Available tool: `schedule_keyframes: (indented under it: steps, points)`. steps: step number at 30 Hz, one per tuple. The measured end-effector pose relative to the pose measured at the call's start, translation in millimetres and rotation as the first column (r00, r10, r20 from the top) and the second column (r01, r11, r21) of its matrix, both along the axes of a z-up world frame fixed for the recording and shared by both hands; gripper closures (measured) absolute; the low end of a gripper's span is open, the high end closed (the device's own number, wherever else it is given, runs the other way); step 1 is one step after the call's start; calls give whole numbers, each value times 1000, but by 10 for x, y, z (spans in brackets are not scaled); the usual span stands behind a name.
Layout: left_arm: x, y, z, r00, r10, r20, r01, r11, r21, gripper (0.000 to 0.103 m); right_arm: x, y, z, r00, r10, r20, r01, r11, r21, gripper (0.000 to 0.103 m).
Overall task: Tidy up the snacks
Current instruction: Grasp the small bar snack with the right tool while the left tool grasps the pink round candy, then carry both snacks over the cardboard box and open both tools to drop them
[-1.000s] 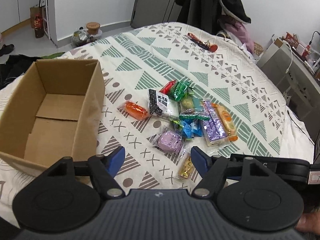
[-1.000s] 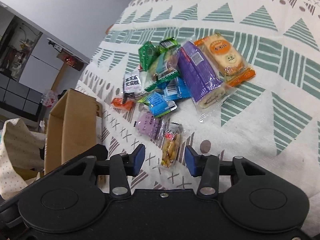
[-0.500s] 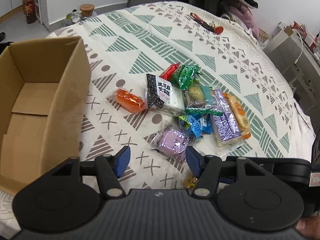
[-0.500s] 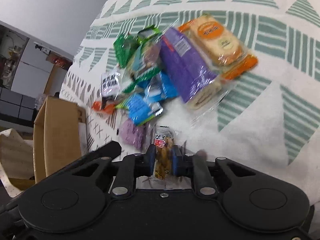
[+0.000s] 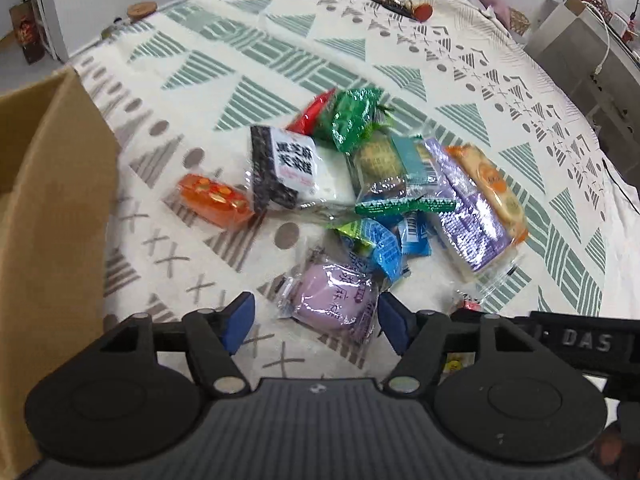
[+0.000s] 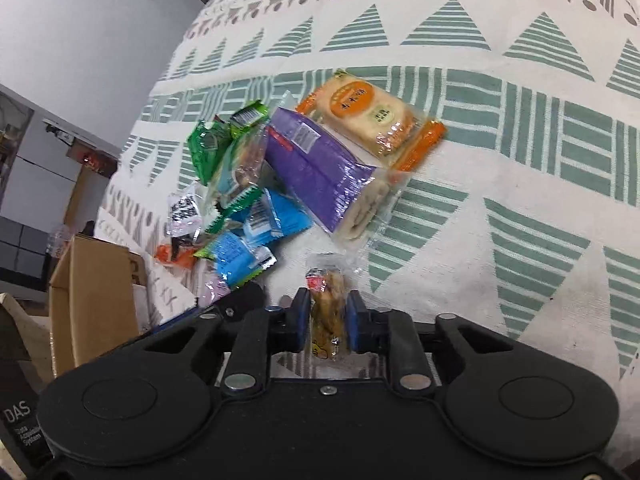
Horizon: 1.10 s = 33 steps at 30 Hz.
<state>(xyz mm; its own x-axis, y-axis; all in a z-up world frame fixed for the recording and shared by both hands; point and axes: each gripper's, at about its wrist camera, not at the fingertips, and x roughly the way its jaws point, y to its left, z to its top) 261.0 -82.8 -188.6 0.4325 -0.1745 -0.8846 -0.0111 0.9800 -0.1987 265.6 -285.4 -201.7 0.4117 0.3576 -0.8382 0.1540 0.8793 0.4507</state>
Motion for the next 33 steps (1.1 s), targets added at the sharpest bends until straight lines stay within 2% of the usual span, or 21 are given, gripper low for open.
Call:
schedule_keyframes:
  steps: [1,5,7,8,9,10,17,24,33]
  points:
    - [7,-8,-23,1000,3,4,-3,1000,-5,36,-3,4,4,1000,4,-1,-4,1000,-6,74]
    - [13,-67,-42,1000,1,29,-2,1000,16,36,19,29,-15,1000,24,4,-24,999,-26,74]
    - [13,-74,-49,999,11,41,-11,1000,-1,37,20,35,-19,1000,27,5,-27,999,-28,74]
    - [14,-72,-61,999,18,38,-17,1000,-6,38,22,49,-22,999,36,8,-36,999,-34,75]
    - [11,-69,-71,999,25,37,-24,1000,-10,38,22,64,-22,999,43,11,-43,998,-38,82]
    - [2,-72,-70,999,30,41,-29,1000,-11,40,18,70,-21,999,51,10,-51,998,-32,83]
    - [-94,-60,20,998,45,31,-45,999,-20,65,-72,90,136,995,79,62,-79,997,-2,84]
    - [-322,59,248,994,104,34,-102,994,-48,66,-178,87,333,987,84,138,-91,995,45,83]
    - [-598,144,593,988,124,96,-120,992,-48,66,-289,115,541,965,103,240,-141,980,143,83]
